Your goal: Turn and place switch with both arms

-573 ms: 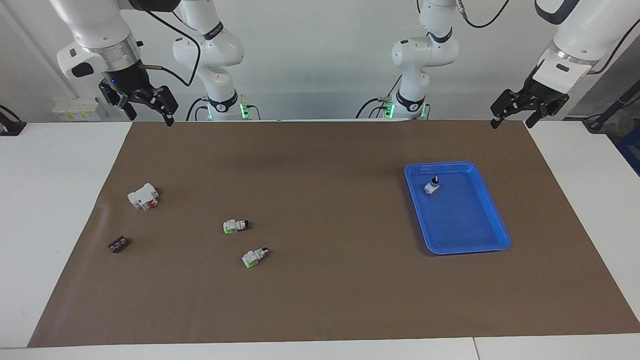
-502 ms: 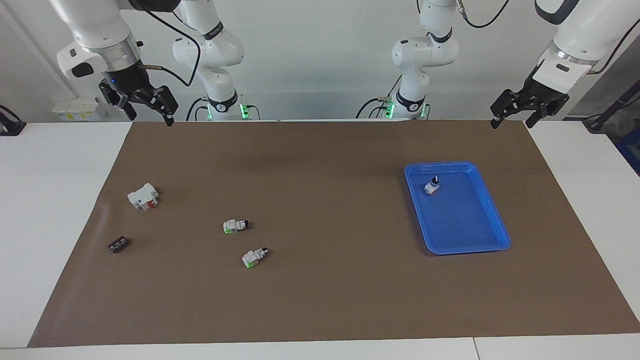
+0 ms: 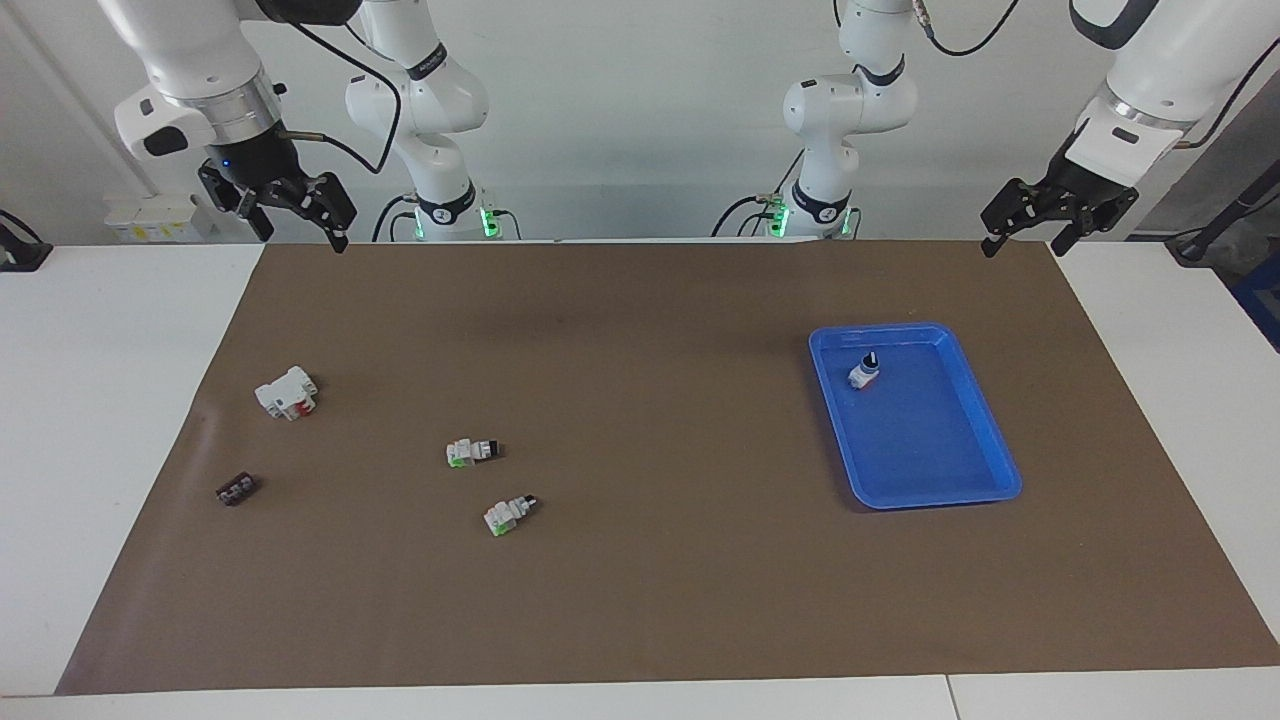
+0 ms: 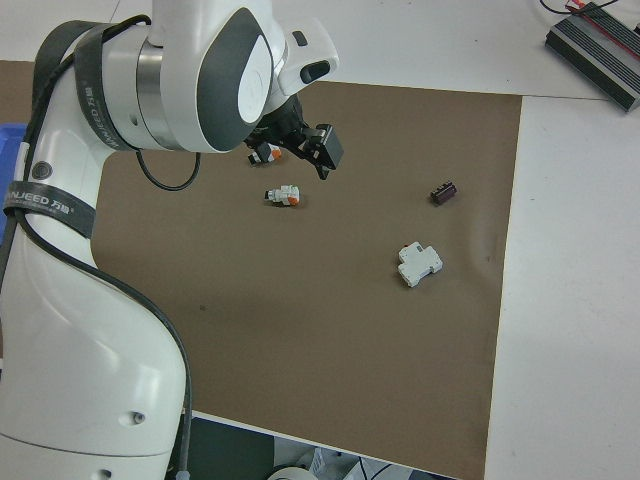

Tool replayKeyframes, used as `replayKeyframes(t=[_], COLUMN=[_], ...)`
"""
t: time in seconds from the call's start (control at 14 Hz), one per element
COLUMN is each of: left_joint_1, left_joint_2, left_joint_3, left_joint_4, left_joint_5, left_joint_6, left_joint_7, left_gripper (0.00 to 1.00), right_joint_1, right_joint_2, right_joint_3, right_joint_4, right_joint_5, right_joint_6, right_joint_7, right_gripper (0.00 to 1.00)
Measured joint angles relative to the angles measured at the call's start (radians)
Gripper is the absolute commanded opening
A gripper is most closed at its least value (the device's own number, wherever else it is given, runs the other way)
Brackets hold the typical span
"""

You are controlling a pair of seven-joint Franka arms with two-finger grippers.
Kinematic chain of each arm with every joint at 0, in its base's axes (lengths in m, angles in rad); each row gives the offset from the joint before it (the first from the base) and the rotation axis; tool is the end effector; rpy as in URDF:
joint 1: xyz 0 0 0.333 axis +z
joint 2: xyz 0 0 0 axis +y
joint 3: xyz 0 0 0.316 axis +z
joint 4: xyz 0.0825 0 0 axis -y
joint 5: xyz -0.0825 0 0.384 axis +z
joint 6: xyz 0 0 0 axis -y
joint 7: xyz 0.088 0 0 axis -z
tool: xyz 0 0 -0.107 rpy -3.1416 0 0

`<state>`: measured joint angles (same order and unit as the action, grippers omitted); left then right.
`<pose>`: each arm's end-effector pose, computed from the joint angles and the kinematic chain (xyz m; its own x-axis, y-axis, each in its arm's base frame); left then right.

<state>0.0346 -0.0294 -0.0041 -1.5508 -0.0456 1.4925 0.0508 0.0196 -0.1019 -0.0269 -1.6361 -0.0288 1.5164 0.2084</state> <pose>0.5374 0.0112 0.6433 0.9994 -0.0238 -0.0265 -0.0226 -0.9986 0.0468 0.5167 -0.0078 0.6437 0.9765 -0.2153 -0.0120 -0.2149 -0.9762 0.0292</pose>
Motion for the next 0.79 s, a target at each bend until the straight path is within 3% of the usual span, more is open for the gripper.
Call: replayKeyframes(t=[0.43, 0.79], left_joint_1=[0.000, 0.000], left_joint_2=[0.000, 0.000], left_joint_3=[0.000, 0.000], left_joint_4=[0.000, 0.000], left_joint_5=[0.000, 0.000], left_joint_6=[0.000, 0.000], left_joint_7=[0.000, 0.000], left_gripper=[1.00, 1.00], right_joint_1=[-0.002, 0.037], right_joint_2=[-0.014, -0.006], right_joint_3=[-0.008, -0.002], right_joint_4=[-0.036, -0.244], right_joint_5=[0.000, 0.013], right_joint_6=[0.074, 0.408], right_joint_7=[0.037, 0.439], right_gripper=[1.00, 1.00])
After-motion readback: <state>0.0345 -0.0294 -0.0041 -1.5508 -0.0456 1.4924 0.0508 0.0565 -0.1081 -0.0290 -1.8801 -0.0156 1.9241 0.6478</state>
